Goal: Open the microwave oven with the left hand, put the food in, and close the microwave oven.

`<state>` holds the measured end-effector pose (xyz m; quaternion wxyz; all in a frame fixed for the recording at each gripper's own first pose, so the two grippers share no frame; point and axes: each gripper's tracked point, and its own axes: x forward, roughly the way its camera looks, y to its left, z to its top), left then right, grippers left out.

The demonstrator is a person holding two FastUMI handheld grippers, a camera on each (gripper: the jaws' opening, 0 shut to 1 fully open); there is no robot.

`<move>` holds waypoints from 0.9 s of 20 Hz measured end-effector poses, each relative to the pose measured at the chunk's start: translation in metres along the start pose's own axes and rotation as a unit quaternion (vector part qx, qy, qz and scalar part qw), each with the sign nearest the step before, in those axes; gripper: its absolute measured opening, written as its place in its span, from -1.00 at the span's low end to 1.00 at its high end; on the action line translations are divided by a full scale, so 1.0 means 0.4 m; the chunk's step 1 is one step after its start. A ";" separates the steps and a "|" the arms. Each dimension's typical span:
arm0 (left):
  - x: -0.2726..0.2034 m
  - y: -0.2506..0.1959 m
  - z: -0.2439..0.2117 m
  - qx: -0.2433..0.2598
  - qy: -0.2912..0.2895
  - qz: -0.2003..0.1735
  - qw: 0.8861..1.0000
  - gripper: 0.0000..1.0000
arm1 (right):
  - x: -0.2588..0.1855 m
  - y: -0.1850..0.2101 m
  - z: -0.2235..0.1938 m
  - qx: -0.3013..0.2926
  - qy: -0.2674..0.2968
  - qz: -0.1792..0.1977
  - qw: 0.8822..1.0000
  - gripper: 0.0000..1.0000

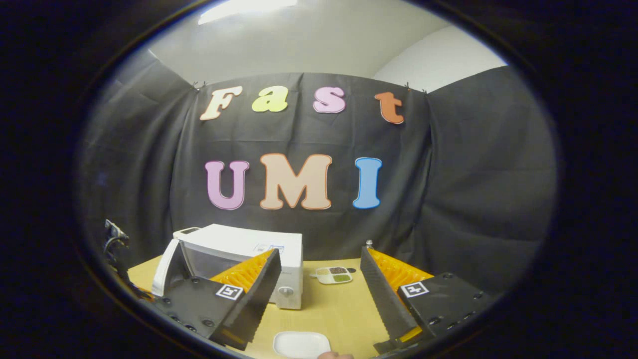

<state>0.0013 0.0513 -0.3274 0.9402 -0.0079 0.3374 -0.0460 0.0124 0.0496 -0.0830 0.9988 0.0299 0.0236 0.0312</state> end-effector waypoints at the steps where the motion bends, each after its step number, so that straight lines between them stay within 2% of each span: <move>1: 0.014 -0.020 0.012 0.008 -0.005 -0.003 1.000 -0.99 | 0.002 -0.008 -0.003 0.001 0.003 0.000 1.000 0.87; 9: 0.111 -0.164 0.069 0.028 -0.006 0.015 0.999 -0.99 | 0.098 -0.057 0.001 0.001 0.003 0.066 0.998 0.87; 11: 0.139 -0.201 0.091 0.028 -0.013 0.017 0.999 -0.98 | 0.125 -0.076 -0.002 0.002 0.005 0.076 0.997 0.87; 12: 0.152 -0.216 0.100 0.028 -0.014 0.020 0.999 -0.99 | 0.142 -0.085 0.000 0.002 0.002 0.080 0.997 0.96; 13: 0.166 -0.231 0.104 0.025 -0.011 0.023 0.999 -0.99 | 0.151 -0.094 0.005 0.003 0.000 0.084 0.996 0.96; 14: 0.179 -0.248 0.114 0.021 -0.012 0.024 0.999 -0.99 | 0.157 -0.102 0.008 0.003 -0.001 0.088 0.996 0.87; 18: 0.227 -0.288 0.159 0.018 -0.021 0.029 0.999 -0.99 | 0.187 -0.131 0.014 0.003 -0.003 0.103 0.995 0.87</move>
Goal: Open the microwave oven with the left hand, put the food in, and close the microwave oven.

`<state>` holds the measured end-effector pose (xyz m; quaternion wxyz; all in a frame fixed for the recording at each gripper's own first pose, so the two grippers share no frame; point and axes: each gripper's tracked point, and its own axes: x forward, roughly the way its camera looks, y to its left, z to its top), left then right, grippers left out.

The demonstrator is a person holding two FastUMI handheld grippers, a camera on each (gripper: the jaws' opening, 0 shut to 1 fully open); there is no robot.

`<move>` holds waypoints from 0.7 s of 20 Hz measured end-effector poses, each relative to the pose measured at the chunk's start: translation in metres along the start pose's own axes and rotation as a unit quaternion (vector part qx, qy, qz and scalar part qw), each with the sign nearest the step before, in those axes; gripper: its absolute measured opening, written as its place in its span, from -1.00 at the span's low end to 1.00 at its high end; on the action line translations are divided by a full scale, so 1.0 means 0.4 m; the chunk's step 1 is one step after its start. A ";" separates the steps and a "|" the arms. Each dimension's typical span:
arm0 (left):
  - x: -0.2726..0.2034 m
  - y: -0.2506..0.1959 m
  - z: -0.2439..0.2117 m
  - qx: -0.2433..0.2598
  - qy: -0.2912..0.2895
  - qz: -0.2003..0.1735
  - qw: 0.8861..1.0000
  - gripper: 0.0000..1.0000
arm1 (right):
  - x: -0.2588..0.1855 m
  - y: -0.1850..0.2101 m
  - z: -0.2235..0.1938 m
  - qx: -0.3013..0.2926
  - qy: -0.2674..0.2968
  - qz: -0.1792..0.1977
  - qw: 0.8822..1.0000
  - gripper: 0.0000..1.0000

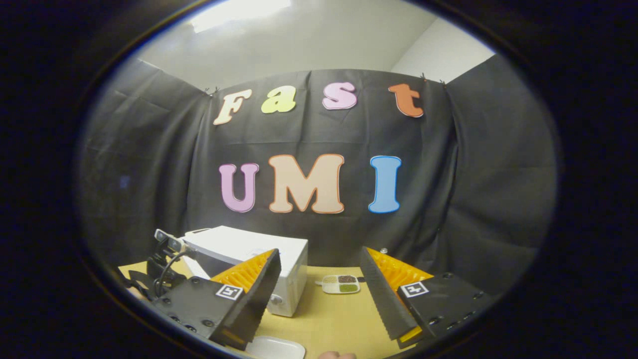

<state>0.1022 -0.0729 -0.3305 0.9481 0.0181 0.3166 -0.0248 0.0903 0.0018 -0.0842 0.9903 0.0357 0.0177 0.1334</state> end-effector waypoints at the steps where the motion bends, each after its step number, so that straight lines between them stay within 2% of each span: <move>1: 0.010 -0.006 0.014 -0.002 -0.003 0.003 1.000 -0.99 | 0.005 -0.013 0.007 -0.004 -0.003 0.001 1.000 0.87; 4: 0.046 -0.028 0.059 -0.004 -0.015 0.004 1.000 -0.98 | 0.007 -0.032 0.027 -0.015 -0.009 0.003 1.000 0.87; 5: 0.059 -0.038 0.069 -0.001 -0.016 0.004 1.000 -0.98 | 0.008 -0.032 0.029 -0.015 -0.009 0.005 1.000 0.96; 6: 0.070 -0.047 0.078 0.002 -0.018 0.004 1.000 -0.98 | 0.008 -0.034 0.034 -0.015 -0.009 0.007 1.000 0.87; 14: 0.154 -0.082 0.143 0.032 -0.035 0.007 0.999 -0.98 | -0.011 -0.030 0.086 -0.029 -0.026 0.012 0.999 0.87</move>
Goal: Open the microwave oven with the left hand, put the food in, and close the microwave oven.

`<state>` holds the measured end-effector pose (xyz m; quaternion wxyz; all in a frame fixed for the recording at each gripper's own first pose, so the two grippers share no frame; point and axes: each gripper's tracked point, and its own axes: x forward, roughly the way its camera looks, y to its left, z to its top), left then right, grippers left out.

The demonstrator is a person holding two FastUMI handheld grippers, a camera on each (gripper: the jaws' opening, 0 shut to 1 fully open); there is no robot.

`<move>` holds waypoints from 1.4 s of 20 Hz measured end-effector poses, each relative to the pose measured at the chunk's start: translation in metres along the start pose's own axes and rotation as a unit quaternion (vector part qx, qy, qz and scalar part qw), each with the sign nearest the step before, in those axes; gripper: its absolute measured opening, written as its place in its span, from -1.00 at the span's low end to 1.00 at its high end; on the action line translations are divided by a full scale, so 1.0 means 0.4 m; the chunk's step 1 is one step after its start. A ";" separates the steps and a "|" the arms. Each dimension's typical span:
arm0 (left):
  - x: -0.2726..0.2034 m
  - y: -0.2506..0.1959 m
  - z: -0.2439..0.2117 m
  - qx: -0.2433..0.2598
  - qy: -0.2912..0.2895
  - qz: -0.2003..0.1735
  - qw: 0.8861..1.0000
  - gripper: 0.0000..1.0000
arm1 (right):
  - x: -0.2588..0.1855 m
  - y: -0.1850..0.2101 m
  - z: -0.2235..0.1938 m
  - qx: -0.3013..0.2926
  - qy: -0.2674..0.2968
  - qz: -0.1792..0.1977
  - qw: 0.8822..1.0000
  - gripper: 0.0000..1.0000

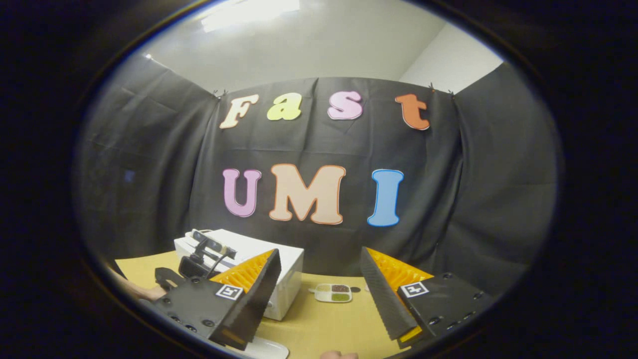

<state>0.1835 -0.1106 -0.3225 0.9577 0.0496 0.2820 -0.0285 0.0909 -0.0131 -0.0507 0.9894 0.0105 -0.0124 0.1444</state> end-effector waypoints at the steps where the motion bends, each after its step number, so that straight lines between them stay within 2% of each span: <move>1: 0.008 -0.001 0.005 -0.003 -0.001 0.000 1.000 -0.99 | -0.001 0.002 0.002 -0.005 -0.001 0.000 1.000 0.87; 2: 0.020 -0.003 0.013 -0.003 -0.001 0.000 1.000 -0.99 | -0.001 0.000 0.003 -0.011 -0.002 -0.001 1.000 0.87; 3: 0.034 -0.002 0.011 -0.002 0.003 0.004 1.000 -0.99 | -0.002 -0.003 -0.002 -0.020 0.000 -0.005 1.000 0.96; 4: 0.040 -0.005 -0.015 -0.011 0.028 0.007 1.000 -0.99 | 0.000 -0.008 -0.005 -0.026 0.002 -0.009 1.000 0.96; 5: 0.046 -0.012 -0.024 -0.022 0.036 0.004 0.999 -0.99 | -0.002 -0.009 -0.003 -0.029 0.003 -0.012 1.000 0.87; 7: 0.058 -0.011 -0.037 -0.042 0.051 0.003 0.998 -0.99 | -0.002 -0.013 0.010 -0.028 -0.001 -0.020 0.999 0.87; 8: 0.060 -0.011 -0.037 -0.053 0.051 0.002 0.997 -0.99 | -0.003 -0.015 0.008 -0.028 -0.001 -0.023 0.999 0.96; 9: 0.071 -0.010 -0.022 -0.059 0.043 -0.002 0.997 -0.99 | 0.001 -0.015 0.006 -0.026 0.001 -0.025 0.999 0.89; 11: 0.077 -0.010 -0.056 -0.097 0.088 0.003 0.991 -0.99 | 0.002 -0.007 -0.004 -0.018 0.010 -0.026 0.999 0.89; 13: 0.080 -0.010 -0.058 -0.121 0.088 0.002 0.989 -0.98 | 0.003 0.002 -0.006 -0.013 0.014 -0.026 0.999 0.89; 19: 0.002 -0.021 -0.038 -0.047 0.028 -0.055 0.997 -0.96 | 0.013 0.014 -0.028 -0.021 0.021 -0.035 0.999 0.89; 21: -0.055 -0.055 -0.023 -0.018 0.020 -0.109 0.994 -0.91 | 0.026 0.022 -0.026 -0.011 0.022 -0.034 0.999 0.89; 22: -0.094 -0.047 0.012 0.007 0.000 -0.117 0.993 -0.50 | 0.035 0.029 -0.028 -0.006 0.023 -0.031 0.999 0.89; 25: -0.155 0.024 0.152 0.052 -0.091 -0.083 0.991 0.87 | 0.064 0.043 -0.030 -0.003 0.025 -0.025 0.999 0.89; 26: -0.182 0.043 0.199 0.046 -0.115 -0.073 0.990 0.97 | 0.071 0.049 -0.026 -0.002 0.024 -0.024 0.999 0.89; 28: -0.254 0.075 0.293 0.011 -0.158 -0.065 0.985 0.96 | 0.083 0.063 -0.026 0.002 0.023 -0.018 1.000 0.89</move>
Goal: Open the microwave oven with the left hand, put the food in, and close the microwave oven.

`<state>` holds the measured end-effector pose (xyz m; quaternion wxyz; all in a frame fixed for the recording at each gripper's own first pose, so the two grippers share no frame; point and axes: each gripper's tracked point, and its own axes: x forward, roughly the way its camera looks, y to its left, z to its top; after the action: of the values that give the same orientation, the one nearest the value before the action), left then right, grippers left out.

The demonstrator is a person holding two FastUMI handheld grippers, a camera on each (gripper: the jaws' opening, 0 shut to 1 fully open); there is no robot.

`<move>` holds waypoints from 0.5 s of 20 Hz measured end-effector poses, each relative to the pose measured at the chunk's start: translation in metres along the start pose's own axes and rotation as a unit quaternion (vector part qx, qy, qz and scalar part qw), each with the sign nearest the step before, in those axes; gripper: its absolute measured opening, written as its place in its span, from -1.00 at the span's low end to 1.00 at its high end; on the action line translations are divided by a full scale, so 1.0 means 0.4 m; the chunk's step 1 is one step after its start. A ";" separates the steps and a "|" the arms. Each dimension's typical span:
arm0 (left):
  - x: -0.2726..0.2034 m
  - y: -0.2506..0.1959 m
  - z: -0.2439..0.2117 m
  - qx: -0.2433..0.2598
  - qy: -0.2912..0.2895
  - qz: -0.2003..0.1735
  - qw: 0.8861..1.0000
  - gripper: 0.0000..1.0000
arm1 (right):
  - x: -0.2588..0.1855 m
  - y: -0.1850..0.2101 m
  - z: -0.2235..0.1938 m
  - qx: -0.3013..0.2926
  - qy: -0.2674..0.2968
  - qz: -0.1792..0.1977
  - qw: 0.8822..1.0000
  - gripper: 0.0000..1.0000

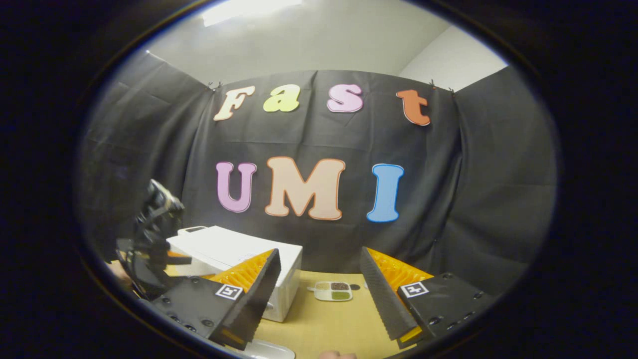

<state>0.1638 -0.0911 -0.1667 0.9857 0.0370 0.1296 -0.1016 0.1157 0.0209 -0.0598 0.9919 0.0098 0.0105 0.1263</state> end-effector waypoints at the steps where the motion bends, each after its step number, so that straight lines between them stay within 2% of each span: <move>1: -0.018 0.012 0.054 -0.019 -0.017 0.002 1.000 0.96 | 0.002 0.007 0.000 0.000 0.001 0.002 1.000 0.89; 6: -0.126 0.091 0.335 -0.088 -0.098 0.025 0.991 0.95 | 0.011 0.014 -0.002 0.001 0.001 0.007 1.000 0.89; 10: -0.195 0.109 0.469 -0.063 -0.140 0.033 0.988 0.91 | 0.009 0.009 0.025 0.012 -0.005 0.007 1.000 0.89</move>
<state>0.1456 -0.0525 0.0367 0.9972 -0.0352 -0.0052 -0.0651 0.1185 0.0252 -0.0498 0.9909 0.0229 0.0072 0.1326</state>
